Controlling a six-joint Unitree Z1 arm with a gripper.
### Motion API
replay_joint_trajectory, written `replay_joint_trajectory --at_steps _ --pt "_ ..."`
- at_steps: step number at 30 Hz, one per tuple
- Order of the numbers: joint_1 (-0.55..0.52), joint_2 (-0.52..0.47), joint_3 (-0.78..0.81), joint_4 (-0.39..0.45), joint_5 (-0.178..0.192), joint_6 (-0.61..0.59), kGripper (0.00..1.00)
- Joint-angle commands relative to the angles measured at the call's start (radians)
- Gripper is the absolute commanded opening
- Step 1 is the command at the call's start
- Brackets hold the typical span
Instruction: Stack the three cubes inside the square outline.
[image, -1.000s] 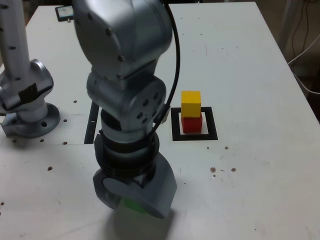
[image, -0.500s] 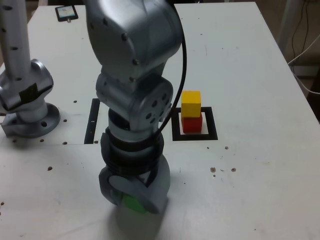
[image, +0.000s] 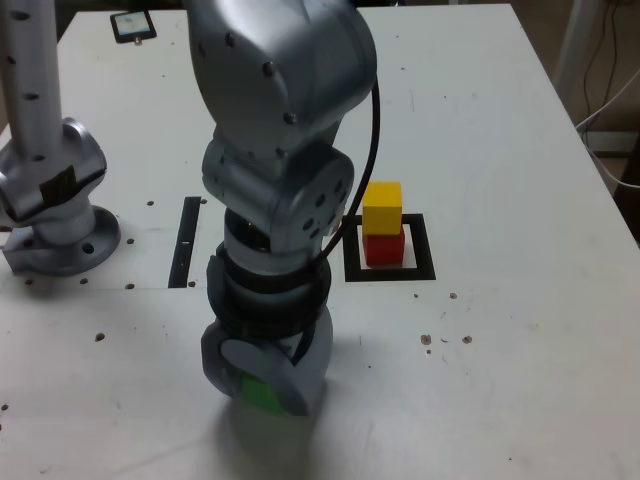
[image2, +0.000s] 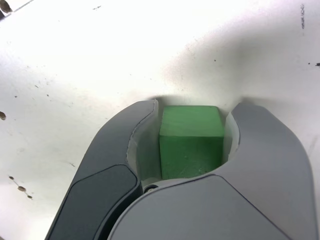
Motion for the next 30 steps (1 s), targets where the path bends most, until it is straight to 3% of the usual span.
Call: replay_joint_trajectory --at_steps 1,6,10,13,23,30 --pt "0.004 -0.013 -0.017 0.016 -0.002 0.013 0.11" --pt "0.047 -0.052 -0.124 0.147 0.001 0.074 0.12" --pt "0.132 -0.091 -0.259 0.31 0.024 0.132 0.12" --pt "0.216 -0.101 -0.347 0.379 0.035 0.179 0.12" --pt "0.528 -0.065 -0.489 0.458 0.057 0.339 0.12" --pt "0.591 -0.045 -0.472 0.456 0.081 0.364 0.12"
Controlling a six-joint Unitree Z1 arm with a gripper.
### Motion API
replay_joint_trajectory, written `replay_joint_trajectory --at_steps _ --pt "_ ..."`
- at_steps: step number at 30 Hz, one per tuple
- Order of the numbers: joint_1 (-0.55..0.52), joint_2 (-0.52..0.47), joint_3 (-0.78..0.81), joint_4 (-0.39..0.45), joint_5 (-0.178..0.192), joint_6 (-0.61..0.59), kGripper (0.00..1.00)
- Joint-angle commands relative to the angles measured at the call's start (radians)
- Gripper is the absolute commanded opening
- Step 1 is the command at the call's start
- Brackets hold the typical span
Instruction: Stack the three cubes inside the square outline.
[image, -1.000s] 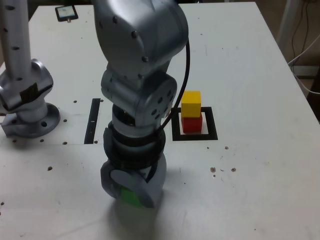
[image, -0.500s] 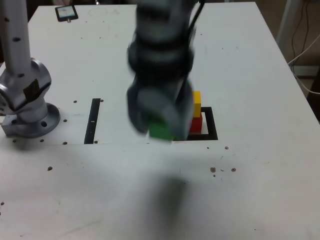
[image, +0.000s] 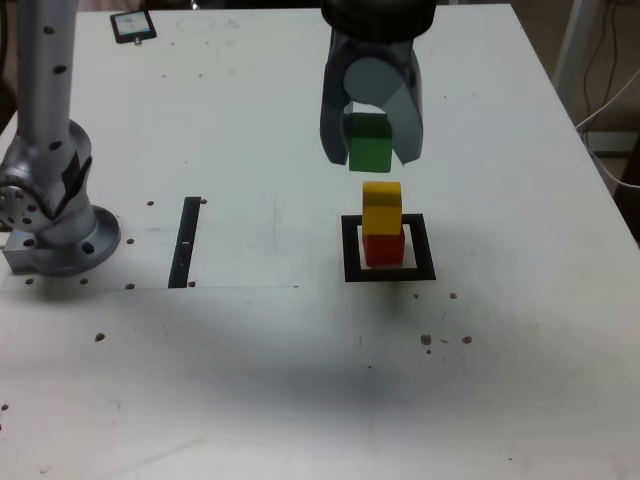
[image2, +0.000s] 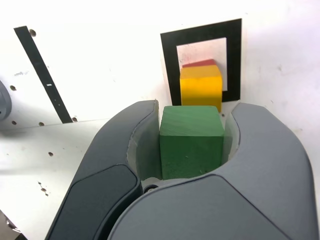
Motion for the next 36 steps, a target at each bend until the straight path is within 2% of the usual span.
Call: replay_joint_trajectory --at_steps 1,17,28,36 --pt "0.005 0.015 0.006 -0.005 0.002 0.001 0.12" --pt "0.005 0.057 0.006 -0.025 0.022 -0.004 0.17" --pt "0.005 0.075 0.01 -0.04 0.002 -0.005 0.23" --pt "0.005 0.083 0.023 -0.04 -0.004 -0.004 0.33"
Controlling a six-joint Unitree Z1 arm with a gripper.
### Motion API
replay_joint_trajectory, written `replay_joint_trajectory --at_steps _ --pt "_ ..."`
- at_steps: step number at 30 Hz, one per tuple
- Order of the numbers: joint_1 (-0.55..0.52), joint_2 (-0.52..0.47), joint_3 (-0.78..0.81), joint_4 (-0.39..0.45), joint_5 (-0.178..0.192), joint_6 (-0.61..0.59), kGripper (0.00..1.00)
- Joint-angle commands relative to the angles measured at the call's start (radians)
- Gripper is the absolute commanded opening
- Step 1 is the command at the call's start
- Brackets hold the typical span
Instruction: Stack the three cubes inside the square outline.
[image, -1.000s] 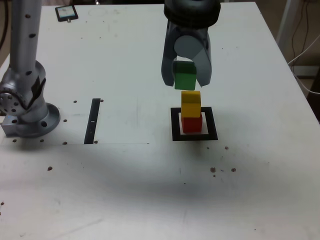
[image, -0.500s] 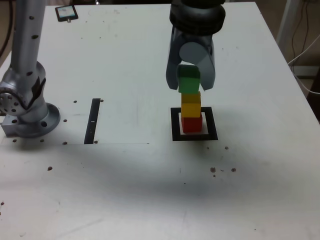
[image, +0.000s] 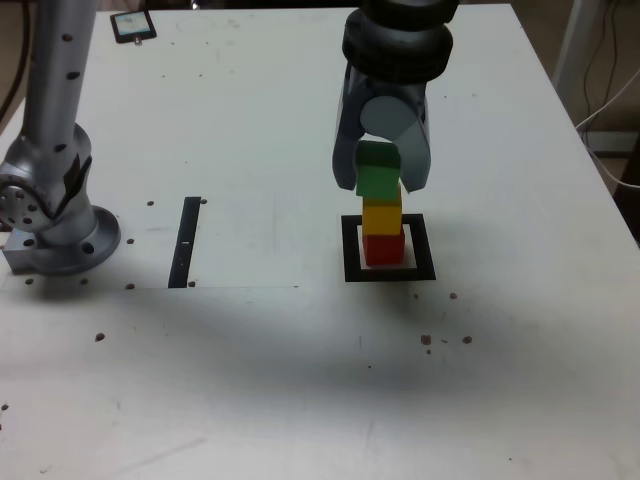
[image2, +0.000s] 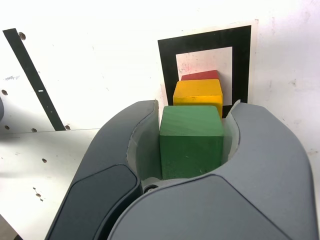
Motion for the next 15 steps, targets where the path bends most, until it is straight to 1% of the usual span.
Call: replay_joint_trajectory --at_steps 1,4,8,10,11,12,13,15 --pt "0.0 0.008 0.003 0.001 -0.001 -0.001 0.36" --pt "0.0 0.01 0.008 0.001 -0.001 0.001 0.46" --pt "0.0 0.011 0.014 -0.002 -0.002 0.004 0.52" --pt "-0.001 0.01 0.016 -0.009 -0.002 0.007 0.58" --pt "-0.001 0.01 0.018 -0.015 -0.002 0.011 0.64" --pt "-0.002 0.009 0.023 -0.024 -0.003 0.015 0.74" --pt "-0.002 0.008 0.026 -0.031 -0.003 0.018 0.81" --pt "-0.003 0.006 0.031 -0.042 -0.003 0.024 0.93"
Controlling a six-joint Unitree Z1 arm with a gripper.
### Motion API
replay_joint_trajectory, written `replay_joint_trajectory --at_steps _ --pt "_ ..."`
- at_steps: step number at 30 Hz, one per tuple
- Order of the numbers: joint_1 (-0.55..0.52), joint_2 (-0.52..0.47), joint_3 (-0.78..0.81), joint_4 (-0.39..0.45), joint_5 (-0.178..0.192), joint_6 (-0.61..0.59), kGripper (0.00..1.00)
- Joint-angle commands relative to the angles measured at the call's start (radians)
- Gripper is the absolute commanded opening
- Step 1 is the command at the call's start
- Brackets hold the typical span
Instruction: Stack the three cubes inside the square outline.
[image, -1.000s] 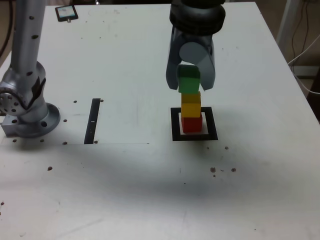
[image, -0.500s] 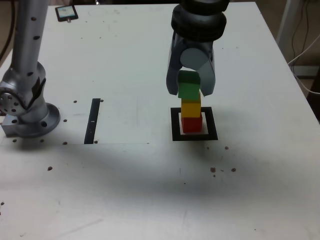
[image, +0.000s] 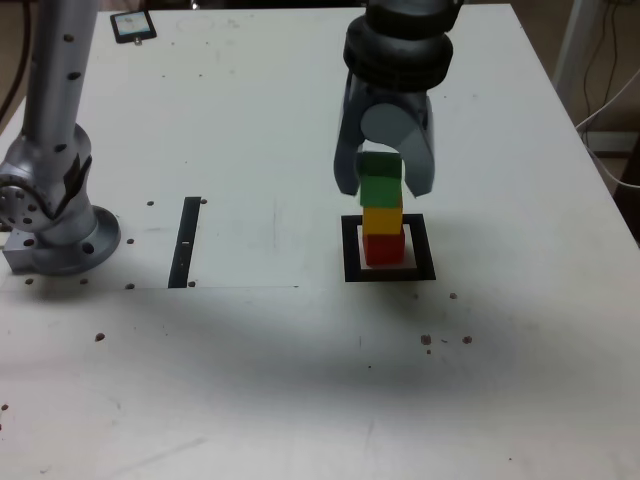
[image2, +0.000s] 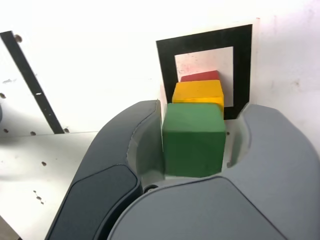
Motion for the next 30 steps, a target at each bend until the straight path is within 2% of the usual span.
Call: replay_joint_trajectory --at_steps 1,10,18,23,30 --pt "-0.004 0.001 0.005 -0.012 -0.002 0.006 0.97" --pt "-0.006 -0.021 0.009 -0.015 -0.009 0.008 1.0" --pt "-0.006 -0.085 0.041 -0.016 0.002 0.008 1.0" --pt "0.012 -0.167 0.1 -0.021 -0.001 0.01 1.0" --pt "0.06 -0.34 0.277 -0.052 -0.029 0.038 1.0"
